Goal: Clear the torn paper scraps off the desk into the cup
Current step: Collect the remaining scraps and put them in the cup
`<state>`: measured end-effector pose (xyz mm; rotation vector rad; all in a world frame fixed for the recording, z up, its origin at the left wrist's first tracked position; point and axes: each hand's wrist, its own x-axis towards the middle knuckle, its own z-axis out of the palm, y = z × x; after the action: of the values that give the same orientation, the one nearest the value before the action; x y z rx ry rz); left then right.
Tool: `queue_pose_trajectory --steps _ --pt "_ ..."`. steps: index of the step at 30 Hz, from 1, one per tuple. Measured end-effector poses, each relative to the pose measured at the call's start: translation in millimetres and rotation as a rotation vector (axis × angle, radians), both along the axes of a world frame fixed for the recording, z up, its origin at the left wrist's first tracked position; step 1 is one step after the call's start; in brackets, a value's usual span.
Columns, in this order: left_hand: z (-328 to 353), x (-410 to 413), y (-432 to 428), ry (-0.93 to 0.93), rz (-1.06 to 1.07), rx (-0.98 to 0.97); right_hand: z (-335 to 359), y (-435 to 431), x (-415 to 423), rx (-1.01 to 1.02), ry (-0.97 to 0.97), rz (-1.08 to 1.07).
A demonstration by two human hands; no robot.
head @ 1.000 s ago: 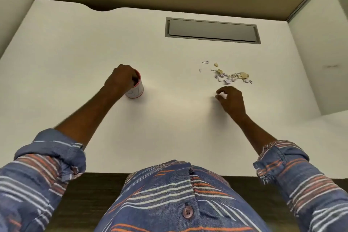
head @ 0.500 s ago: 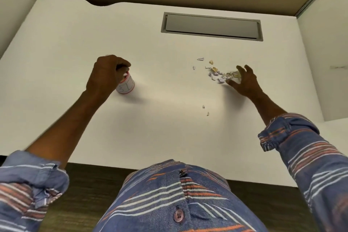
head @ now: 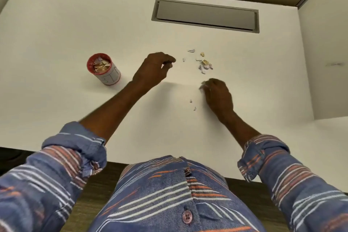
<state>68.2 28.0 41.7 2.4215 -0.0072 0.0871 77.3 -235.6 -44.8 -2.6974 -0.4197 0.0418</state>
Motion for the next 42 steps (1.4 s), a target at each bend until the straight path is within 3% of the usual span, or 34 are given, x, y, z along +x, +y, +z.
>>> queue_pose_trajectory --steps 7,20,29,34,38,42 --pt "-32 48 -48 0.060 -0.172 0.134 -10 -12 -59 0.005 -0.052 0.129" --pt "-79 77 -105 0.170 -0.478 0.605 -24 -67 -65 0.060 0.012 -0.031" --pt "-90 27 -67 0.134 -0.366 0.494 -16 -56 -24 0.069 0.002 -0.011" --pt "-92 -18 -52 0.001 -0.301 0.417 2 -25 33 0.029 -0.064 0.054" --pt "-97 -41 -39 -0.067 -0.243 0.369 5 4 82 -0.020 0.020 0.150" --pt "-90 -38 -29 -0.022 -0.172 0.339 0 25 104 -0.147 0.099 0.326"
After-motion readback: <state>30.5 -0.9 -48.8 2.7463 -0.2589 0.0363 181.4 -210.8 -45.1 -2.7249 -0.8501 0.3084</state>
